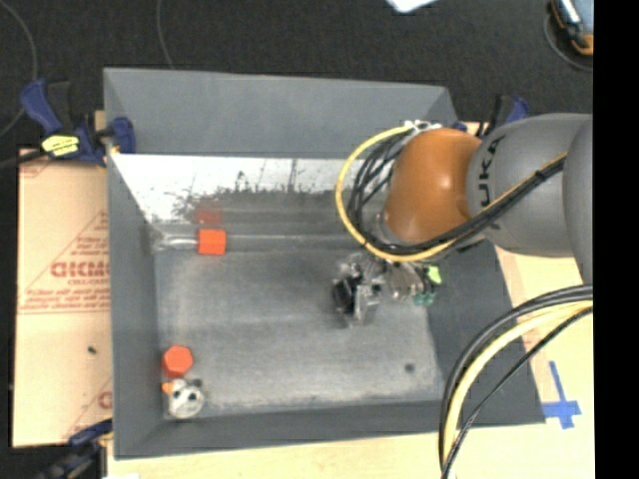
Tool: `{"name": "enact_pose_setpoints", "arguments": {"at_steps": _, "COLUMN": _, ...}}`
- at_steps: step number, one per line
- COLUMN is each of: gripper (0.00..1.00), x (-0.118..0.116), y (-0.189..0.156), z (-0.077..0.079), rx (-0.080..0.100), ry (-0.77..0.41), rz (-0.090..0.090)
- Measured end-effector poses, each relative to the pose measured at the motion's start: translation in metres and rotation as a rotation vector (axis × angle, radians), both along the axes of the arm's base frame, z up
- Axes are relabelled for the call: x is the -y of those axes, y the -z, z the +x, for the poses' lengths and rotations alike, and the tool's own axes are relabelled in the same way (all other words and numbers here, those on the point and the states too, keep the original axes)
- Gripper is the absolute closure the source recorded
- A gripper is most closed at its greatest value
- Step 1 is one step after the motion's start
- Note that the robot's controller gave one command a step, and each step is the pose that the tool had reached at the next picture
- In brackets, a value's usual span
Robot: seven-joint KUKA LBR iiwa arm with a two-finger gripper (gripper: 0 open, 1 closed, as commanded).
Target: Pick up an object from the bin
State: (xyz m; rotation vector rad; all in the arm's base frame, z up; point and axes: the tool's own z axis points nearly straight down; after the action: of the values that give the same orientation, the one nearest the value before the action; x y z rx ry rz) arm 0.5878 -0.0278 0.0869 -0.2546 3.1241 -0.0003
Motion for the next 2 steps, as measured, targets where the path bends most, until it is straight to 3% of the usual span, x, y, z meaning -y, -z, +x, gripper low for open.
{"name": "enact_pose_setpoints", "arguments": {"at_steps": 2, "gripper": 1.00, "x": 0.000, "y": -0.037, "z": 0.002, "rx": 0.007, "ry": 0.001, "rz": -0.001}}
